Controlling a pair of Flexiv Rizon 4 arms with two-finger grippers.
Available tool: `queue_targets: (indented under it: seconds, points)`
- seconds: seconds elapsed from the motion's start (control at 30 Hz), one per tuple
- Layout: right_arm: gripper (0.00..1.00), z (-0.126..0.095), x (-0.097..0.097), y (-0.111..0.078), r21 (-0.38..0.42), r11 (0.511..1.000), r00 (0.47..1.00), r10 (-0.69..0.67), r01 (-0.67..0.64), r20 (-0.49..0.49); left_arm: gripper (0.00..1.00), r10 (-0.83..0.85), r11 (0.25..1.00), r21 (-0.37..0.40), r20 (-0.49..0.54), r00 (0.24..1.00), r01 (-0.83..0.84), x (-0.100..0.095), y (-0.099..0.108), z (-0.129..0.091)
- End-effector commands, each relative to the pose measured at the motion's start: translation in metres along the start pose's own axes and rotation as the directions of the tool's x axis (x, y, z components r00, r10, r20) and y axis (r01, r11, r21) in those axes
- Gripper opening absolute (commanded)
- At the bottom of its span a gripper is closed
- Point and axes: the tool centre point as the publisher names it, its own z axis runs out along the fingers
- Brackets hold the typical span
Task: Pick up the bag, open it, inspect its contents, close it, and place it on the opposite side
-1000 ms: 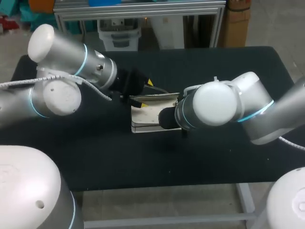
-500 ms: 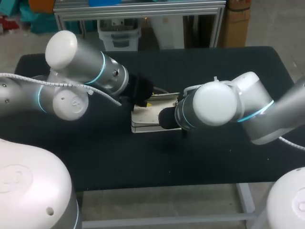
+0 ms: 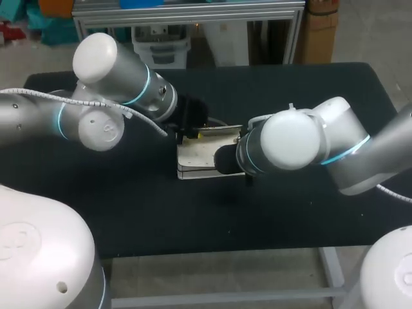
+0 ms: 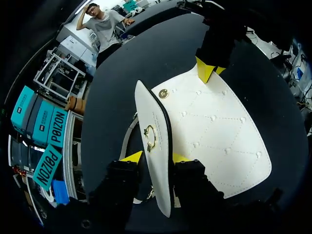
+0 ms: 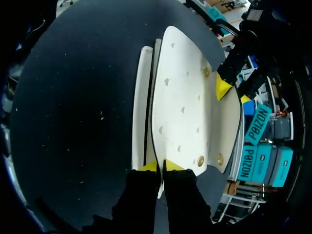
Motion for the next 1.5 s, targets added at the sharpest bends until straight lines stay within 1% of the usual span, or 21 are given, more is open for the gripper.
queue_targets:
  seconds: [0.03, 0.13, 0.17, 0.33, 0.4, 0.47, 0.57, 0.67, 0.87, 0.97, 1.03, 1.23, 1.3, 1.33, 1.43, 1.5]
  points:
    - [0.00, 0.003, 0.004, -0.002, -0.003, 1.000, 1.000, 0.000, 0.000, 0.005, 0.32, -0.007, 1.000, 0.006, -0.010, 1.000, 0.007, -0.006, 0.005, 0.006]
    - [0.00, 0.003, 0.004, -0.002, -0.003, 1.000, 1.000, 0.000, 0.000, 0.005, 0.30, -0.017, 1.000, 0.008, -0.017, 1.000, 0.017, -0.008, 0.007, 0.007]
    - [0.00, 0.003, 0.004, -0.002, -0.003, 1.000, 1.000, 0.000, 0.000, 0.005, 0.27, -0.018, 1.000, 0.011, -0.023, 1.000, 0.018, -0.009, 0.007, 0.008]
    - [0.00, 0.003, 0.004, -0.002, -0.003, 1.000, 1.000, 0.000, 0.000, 0.005, 0.26, -0.022, 1.000, 0.002, -0.050, 0.999, 0.022, -0.013, 0.007, 0.011]
    - [0.00, 0.003, 0.004, -0.002, -0.003, 1.000, 1.000, 0.000, 0.000, 0.005, 0.24, -0.023, 1.000, -0.001, -0.056, 0.998, 0.023, -0.015, 0.007, 0.011]
    - [0.00, 0.003, 0.004, -0.002, -0.003, 1.000, 1.000, 0.000, 0.000, 0.005, 0.20, -0.025, 1.000, -0.001, -0.065, 0.998, 0.025, -0.016, 0.007, 0.011]
    - [0.00, 0.003, 0.004, -0.002, -0.003, 1.000, 1.000, 0.000, 0.000, 0.005, 0.07, -0.028, 1.000, -0.004, -0.074, 0.997, 0.028, -0.019, 0.008, 0.010]
    - [0.00, 0.003, 0.004, -0.002, -0.003, 1.000, 1.000, 0.000, 0.000, 0.005, 0.00, -0.037, 0.999, -0.009, -0.089, 0.995, 0.036, -0.020, 0.008, 0.010]
    - [0.00, 0.003, 0.004, -0.002, -0.003, 1.000, 1.000, 0.000, 0.000, 0.005, 0.00, -0.048, 0.999, -0.008, -0.111, 0.993, 0.048, -0.022, 0.011, 0.009]
    - [0.00, 0.003, 0.004, -0.002, -0.003, 1.000, 1.000, 0.000, 0.000, 0.005, 0.00, -0.060, 0.998, 0.008, -0.135, 0.989, 0.061, -0.023, 0.013, 0.010]
    - [0.00, 0.003, 0.004, -0.002, -0.003, 1.000, 1.000, 0.000, 0.000, 0.005, 0.00, -0.067, 0.997, 0.025, -0.148, 0.987, 0.072, -0.024, 0.014, 0.010]
    - [0.00, 0.003, 0.004, -0.002, -0.003, 1.000, 1.000, 0.000, 0.000, 0.005, 0.00, -0.080, 0.988, 0.115, -0.198, 0.977, 0.105, -0.030, 0.017, 0.008]
    - [0.00, 0.003, 0.004, -0.002, -0.003, 1.000, 1.000, 0.000, 0.000, 0.005, 0.00, -0.085, 0.986, 0.125, -0.205, 0.975, 0.112, -0.031, 0.017, 0.008]
    - [0.00, 0.003, 0.004, -0.002, -0.003, 1.000, 1.000, 0.000, 0.000, 0.005, 0.00, -0.084, 0.983, 0.143, -0.211, 0.974, 0.115, -0.031, 0.017, 0.008]
    - [0.00, 0.002, 0.003, -0.001, -0.002, 1.000, 1.000, -0.004, 0.004, 0.005, 0.00, -0.085, 0.981, 0.154, -0.221, 0.971, 0.121, -0.032, 0.017, 0.007]
    - [0.00, 0.000, 0.000, 0.000, 0.012, 0.999, 0.999, -0.032, 0.032, 0.025, 0.00, -0.088, 0.978, 0.165, -0.237, 0.968, 0.129, -0.034, 0.017, 0.008]
